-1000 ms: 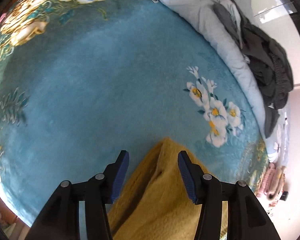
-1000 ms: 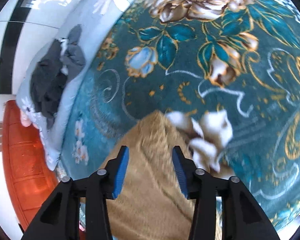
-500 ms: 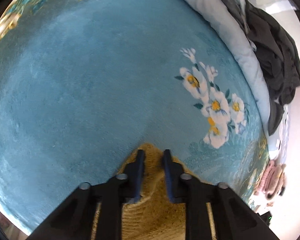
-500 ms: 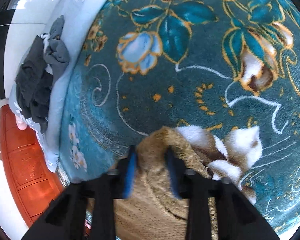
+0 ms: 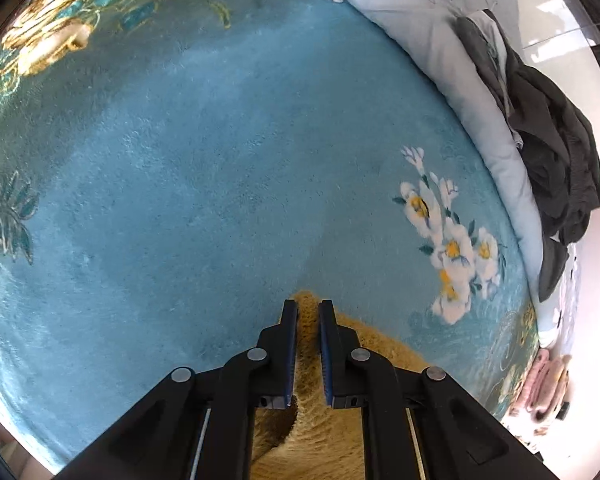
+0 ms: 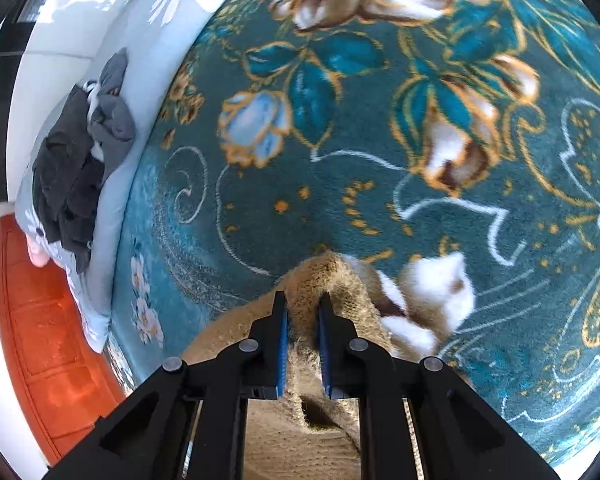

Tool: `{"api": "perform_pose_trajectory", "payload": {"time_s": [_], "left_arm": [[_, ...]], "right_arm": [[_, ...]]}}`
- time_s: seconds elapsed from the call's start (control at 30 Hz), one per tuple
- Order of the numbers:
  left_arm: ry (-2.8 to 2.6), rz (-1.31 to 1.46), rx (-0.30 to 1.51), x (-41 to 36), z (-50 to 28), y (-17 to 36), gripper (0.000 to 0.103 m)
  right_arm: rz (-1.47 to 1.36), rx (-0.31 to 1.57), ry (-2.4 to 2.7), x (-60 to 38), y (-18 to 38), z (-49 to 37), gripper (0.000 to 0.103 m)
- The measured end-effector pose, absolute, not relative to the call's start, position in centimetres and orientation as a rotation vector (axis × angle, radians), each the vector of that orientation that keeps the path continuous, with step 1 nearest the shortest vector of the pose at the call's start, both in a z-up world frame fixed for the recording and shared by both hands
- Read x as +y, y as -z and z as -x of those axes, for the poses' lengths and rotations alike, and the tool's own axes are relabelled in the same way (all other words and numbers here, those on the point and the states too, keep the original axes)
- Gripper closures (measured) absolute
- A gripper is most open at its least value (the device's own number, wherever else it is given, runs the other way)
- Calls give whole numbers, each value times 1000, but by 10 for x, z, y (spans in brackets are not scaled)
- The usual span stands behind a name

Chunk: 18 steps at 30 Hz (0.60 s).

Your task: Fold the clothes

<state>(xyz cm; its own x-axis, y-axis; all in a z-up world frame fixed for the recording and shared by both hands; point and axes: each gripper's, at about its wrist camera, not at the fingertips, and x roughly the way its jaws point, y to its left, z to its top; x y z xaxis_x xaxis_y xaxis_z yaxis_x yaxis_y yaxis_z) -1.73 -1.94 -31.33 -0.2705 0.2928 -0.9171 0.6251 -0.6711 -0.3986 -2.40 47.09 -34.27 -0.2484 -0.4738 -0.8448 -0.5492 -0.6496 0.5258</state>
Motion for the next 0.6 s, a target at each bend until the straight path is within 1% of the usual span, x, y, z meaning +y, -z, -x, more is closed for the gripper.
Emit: {"api": "perform_pose_trajectory", "payload": {"time_s": [0.07, 0.13, 0.17, 0.2, 0.23, 0.27, 0.3, 0.33, 0.53, 0.6], "left_arm": [[2057, -1750, 1169, -16, 21, 310, 87], [2099, -1753, 1179, -13, 21, 302, 78], [2125, -1745, 1190, -13, 20, 297, 64], [2152, -1732, 1203, -14, 17, 292, 47], [2173, -1731, 1203, -13, 16, 289, 41], [2190, -1734, 1197, -12, 14, 288, 35], [2207, -1737, 1191, -11, 13, 287, 32], [2215, -1767, 1164, -8, 13, 290, 32], [2217, -1969, 943, 15, 15, 318, 30], [2193, -1980, 956, 14, 17, 328, 30]], "right_arm": [[1911, 1302, -2090, 470, 340, 27, 86], [1920, 1319, -2122, 470, 335, 27, 82], [1916, 1317, -2147, 470, 331, 26, 79], [1909, 1313, -2175, 471, 327, 24, 67], [1893, 1305, -2205, 473, 323, 22, 49], [1872, 1298, -2230, 475, 321, 20, 42], [1856, 1291, -2247, 477, 319, 18, 35], [1853, 1286, -2244, 479, 322, 17, 34], [1896, 1292, -2180, 479, 351, 18, 33], [1919, 1286, -2170, 477, 361, 22, 33]]}}
